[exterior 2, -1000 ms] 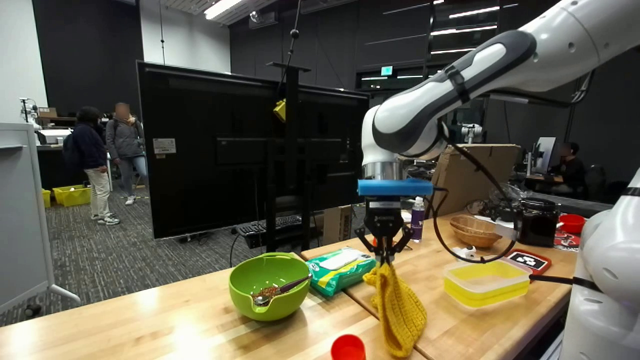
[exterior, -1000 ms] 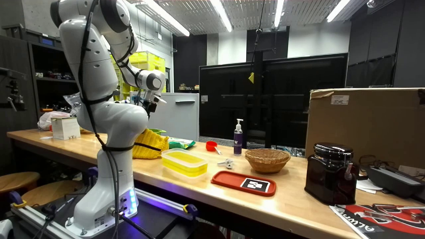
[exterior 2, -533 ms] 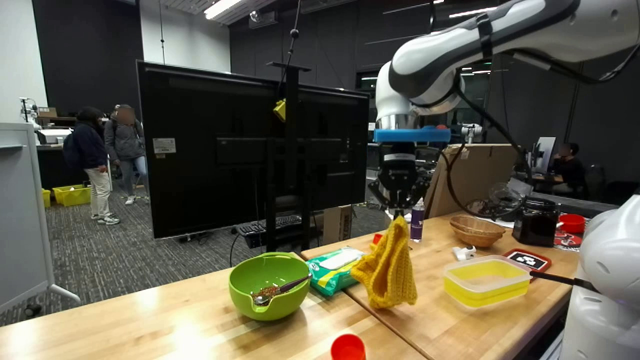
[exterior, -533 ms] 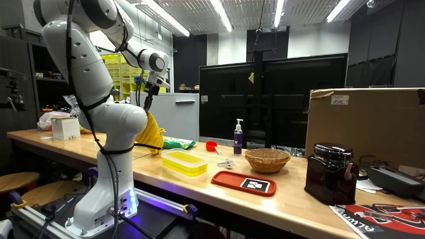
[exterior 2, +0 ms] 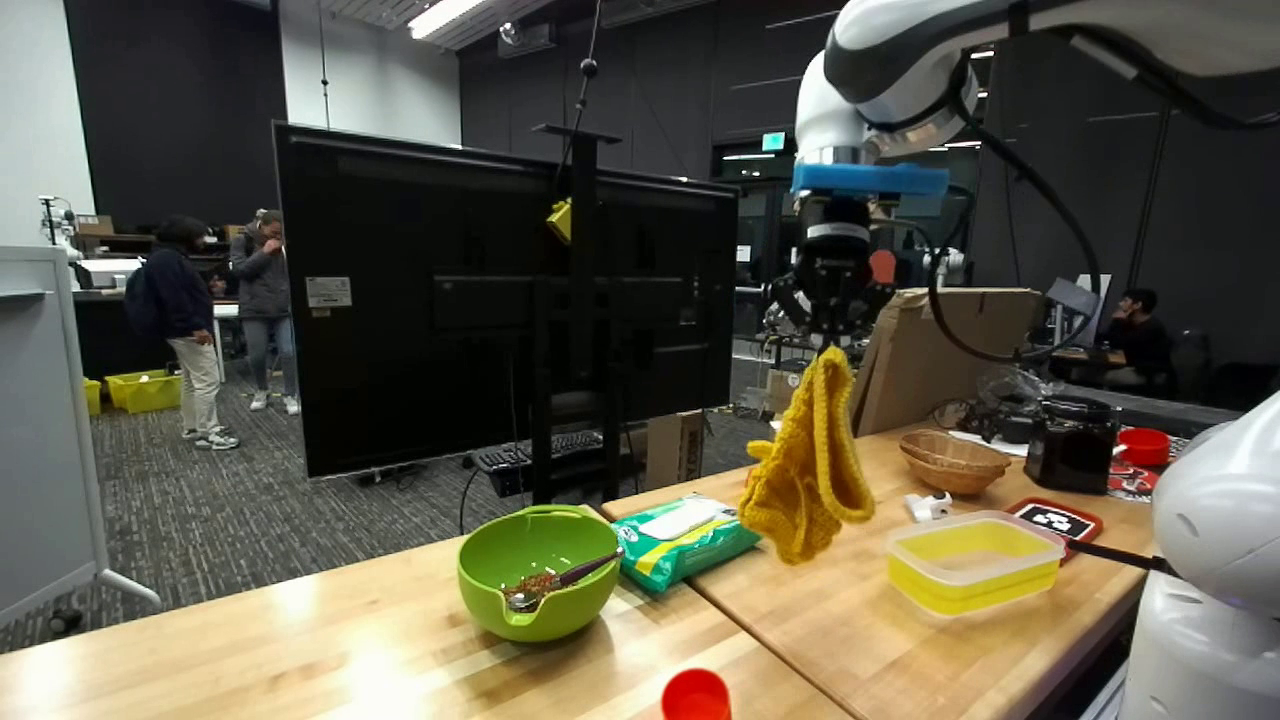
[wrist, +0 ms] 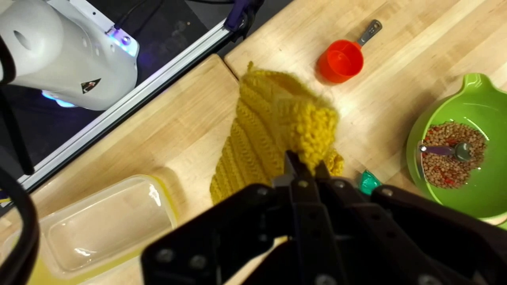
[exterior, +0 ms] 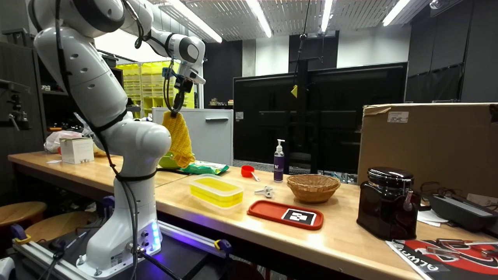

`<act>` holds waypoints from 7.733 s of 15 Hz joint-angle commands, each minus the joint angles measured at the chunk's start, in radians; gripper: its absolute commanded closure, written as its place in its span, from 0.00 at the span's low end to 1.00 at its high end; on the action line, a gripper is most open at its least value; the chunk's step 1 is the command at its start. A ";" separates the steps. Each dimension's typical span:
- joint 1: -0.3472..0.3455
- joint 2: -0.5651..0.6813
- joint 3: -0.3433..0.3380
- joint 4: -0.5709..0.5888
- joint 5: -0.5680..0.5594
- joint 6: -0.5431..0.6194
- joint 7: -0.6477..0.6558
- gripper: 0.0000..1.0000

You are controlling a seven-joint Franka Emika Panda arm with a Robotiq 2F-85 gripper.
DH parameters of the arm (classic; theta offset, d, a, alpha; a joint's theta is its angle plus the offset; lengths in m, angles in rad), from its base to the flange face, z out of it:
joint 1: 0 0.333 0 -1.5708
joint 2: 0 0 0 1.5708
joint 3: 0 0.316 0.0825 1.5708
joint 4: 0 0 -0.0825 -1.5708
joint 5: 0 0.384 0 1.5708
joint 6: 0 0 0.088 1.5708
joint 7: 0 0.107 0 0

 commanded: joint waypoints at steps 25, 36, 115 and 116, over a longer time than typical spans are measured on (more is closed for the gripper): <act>-0.059 0.292 -0.277 -0.137 0.462 -0.252 -1.368 0.99; -0.067 0.713 -0.203 -0.074 0.555 -0.282 -1.589 0.99; 0.198 0.722 -0.001 -0.026 -0.309 0.621 -0.127 0.00; 0.194 0.710 0.003 -0.038 -0.301 0.639 -0.144 0.00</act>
